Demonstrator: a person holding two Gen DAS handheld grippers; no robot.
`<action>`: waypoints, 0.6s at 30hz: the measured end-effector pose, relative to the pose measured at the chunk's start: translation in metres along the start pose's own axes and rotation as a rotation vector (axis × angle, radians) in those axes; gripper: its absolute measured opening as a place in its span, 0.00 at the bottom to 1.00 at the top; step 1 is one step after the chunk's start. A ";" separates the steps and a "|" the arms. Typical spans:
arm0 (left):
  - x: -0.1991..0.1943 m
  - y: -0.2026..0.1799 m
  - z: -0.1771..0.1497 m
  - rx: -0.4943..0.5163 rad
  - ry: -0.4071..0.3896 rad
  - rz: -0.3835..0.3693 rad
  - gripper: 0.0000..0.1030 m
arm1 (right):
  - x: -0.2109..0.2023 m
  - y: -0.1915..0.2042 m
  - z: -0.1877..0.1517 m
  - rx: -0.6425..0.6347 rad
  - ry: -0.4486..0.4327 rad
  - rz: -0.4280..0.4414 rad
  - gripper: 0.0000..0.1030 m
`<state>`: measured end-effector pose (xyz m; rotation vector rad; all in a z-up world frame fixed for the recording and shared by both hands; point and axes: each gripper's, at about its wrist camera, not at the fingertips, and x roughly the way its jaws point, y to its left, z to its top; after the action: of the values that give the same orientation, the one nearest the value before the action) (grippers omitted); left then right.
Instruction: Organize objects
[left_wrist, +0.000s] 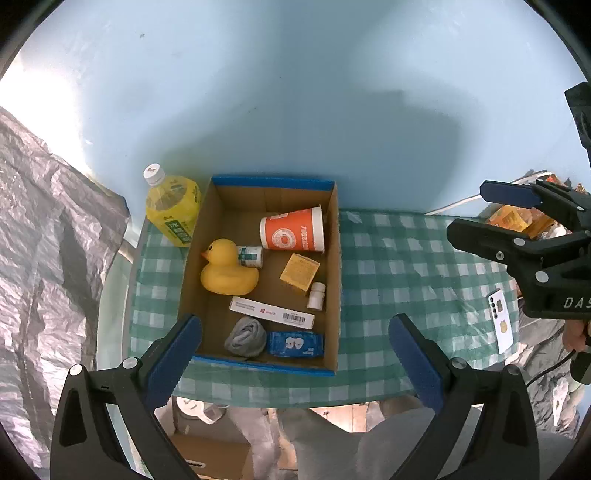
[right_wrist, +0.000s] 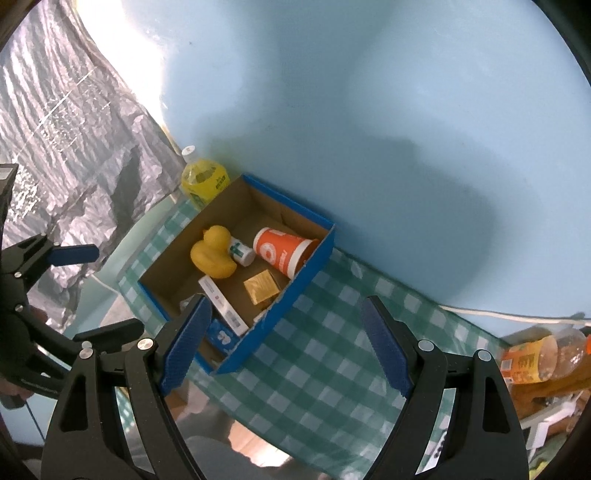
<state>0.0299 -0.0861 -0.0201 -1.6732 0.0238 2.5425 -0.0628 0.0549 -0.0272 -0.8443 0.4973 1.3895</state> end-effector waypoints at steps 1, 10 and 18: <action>0.001 0.000 0.000 0.001 0.003 0.006 0.99 | 0.001 -0.001 0.000 -0.001 0.003 -0.001 0.81; 0.003 -0.001 0.000 0.001 0.023 0.009 0.99 | 0.004 -0.003 0.000 -0.011 0.012 -0.008 0.81; 0.006 0.002 0.000 0.012 0.044 0.032 0.99 | 0.005 0.000 0.000 -0.022 0.012 0.013 0.81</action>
<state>0.0277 -0.0873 -0.0255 -1.7382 0.0699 2.5220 -0.0618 0.0584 -0.0306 -0.8692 0.4981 1.4044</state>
